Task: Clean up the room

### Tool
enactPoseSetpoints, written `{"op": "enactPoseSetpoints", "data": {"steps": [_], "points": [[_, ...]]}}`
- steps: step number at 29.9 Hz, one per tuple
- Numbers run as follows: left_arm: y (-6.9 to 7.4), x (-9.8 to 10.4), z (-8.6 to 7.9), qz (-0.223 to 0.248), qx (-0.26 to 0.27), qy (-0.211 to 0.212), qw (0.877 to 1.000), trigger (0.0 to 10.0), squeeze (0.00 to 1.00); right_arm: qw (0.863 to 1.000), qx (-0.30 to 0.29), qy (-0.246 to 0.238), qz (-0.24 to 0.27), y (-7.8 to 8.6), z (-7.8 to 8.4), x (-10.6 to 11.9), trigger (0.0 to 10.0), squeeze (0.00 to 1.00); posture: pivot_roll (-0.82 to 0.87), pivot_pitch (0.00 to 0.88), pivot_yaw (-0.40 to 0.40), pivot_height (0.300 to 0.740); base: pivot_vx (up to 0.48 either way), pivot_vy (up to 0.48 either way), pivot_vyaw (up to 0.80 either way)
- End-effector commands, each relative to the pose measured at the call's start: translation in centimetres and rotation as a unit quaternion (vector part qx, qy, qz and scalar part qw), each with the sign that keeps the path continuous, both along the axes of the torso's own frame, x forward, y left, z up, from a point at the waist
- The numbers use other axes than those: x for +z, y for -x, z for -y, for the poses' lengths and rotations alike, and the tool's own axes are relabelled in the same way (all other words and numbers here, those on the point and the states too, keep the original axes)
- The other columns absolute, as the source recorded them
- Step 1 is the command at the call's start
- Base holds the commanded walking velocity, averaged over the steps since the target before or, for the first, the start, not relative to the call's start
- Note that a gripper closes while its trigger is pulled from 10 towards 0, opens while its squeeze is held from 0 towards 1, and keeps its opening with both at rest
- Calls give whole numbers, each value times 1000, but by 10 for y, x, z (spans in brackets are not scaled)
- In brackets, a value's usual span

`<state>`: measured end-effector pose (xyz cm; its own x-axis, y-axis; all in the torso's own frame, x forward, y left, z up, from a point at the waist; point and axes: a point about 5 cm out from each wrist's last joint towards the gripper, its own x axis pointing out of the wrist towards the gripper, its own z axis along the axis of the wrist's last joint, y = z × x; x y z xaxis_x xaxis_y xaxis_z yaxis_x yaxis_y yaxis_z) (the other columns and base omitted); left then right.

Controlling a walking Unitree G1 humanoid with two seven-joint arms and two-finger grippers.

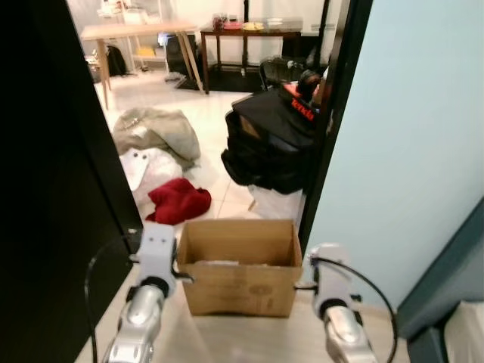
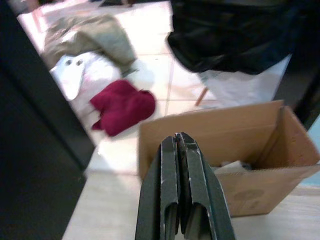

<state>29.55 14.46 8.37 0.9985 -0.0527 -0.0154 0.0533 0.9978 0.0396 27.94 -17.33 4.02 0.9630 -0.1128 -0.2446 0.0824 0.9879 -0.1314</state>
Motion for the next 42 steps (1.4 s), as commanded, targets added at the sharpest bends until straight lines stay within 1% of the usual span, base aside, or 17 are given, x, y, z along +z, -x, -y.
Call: {"op": "enactPoseSetpoints", "data": {"steps": [1, 14, 42], "points": [[2, -3, 3, -6, -5, 1, 1000, 10000, 0, 1000, -8, 0, -4, 2, 4, -2, 10000, 0, 6, 29, 31, 740, 341, 0, 0], [4, -4, 1, -5, -6, -3, 1000, 10000, 0, 1000, -4, 0, -3, 0, 2, -1, 10000, 0, 9, 31, 31, 740, 337, 0, 0], [3, -4, 2, -6, -4, 2, 1000, 10000, 0, 1000, -3, 5, -5, 0, 3, -1, 10000, 0, 4, 37, 28, 740, 328, 0, 0]]}}
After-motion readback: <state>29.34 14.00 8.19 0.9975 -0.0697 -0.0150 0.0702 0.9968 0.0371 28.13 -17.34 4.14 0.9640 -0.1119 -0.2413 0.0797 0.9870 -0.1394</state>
